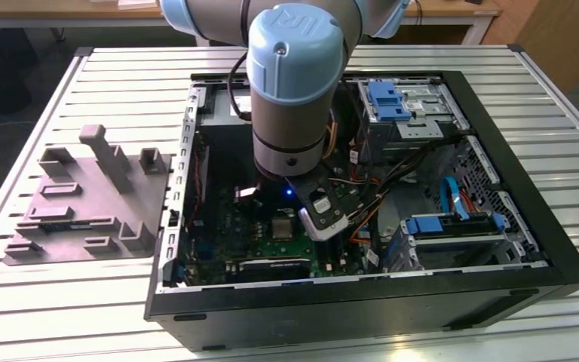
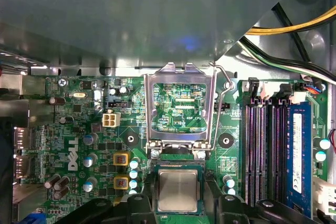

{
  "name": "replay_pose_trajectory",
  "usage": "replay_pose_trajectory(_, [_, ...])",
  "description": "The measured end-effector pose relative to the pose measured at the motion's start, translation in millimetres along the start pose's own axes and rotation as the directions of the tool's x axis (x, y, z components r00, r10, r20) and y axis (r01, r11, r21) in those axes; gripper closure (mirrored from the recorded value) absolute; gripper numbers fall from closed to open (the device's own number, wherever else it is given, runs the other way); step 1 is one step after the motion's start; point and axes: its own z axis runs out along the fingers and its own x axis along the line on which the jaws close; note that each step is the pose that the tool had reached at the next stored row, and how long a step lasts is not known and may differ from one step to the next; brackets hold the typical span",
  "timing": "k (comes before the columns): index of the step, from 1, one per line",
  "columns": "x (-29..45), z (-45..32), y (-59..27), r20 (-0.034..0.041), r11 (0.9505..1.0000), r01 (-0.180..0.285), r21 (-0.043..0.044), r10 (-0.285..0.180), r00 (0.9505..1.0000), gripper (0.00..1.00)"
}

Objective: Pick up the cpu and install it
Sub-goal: 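Place the cpu into insertion slot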

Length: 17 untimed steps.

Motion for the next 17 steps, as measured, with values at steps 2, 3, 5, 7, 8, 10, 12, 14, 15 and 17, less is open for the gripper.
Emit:
replay_pose_trajectory(2, [0.0, 0.1, 0.0, 0.0001, 1.0, 0.0, -0.0003, 0.0, 1.0, 0.52])
replay_pose_trajectory(3, [0.0, 0.5, 0.0, 0.0001, 1.0, 0.0, -0.0013, 0.0, 1.0, 0.52])
replay_pose_trajectory(5, [0.0, 1.4, -0.1, 0.0, 1.0, 0.0, -0.0054, 0.0, 1.0, 0.53])
replay_pose_trajectory(7, [0.0, 1.3, -0.1, -0.0002, 1.0, 0.0, -0.0054, 0.0, 1.0, 0.59])
replay_pose_trajectory(8, [0.0, 1.3, -0.1, -0.0002, 1.0, 0.0, -0.0055, 0.0, 1.0, 0.59])
replay_pose_trajectory(10, [0.0, 1.4, -0.1, -0.0001, 1.0, 0.0, -0.0057, 0.0, 1.0, 0.59])
replay_pose_trajectory(12, [-0.1, 1.5, -0.1, -0.0001, 1.0, 0.002, -0.0058, -0.002, 1.0, 0.59])
replay_pose_trajectory(14, [-0.1, 1.5, -0.1, -0.0001, 1.0, 0.002, -0.0057, -0.002, 1.0, 0.59])
replay_pose_trajectory(15, [-0.1, 1.5, -0.1, -0.0002, 1.0, 0.002, -0.0057, -0.002, 1.0, 0.59])
replay_pose_trajectory(17, [-0.1, 1.6, 0.0, 0.0002, 1.0, 0.002, -0.0062, -0.002, 1.0, 0.58])
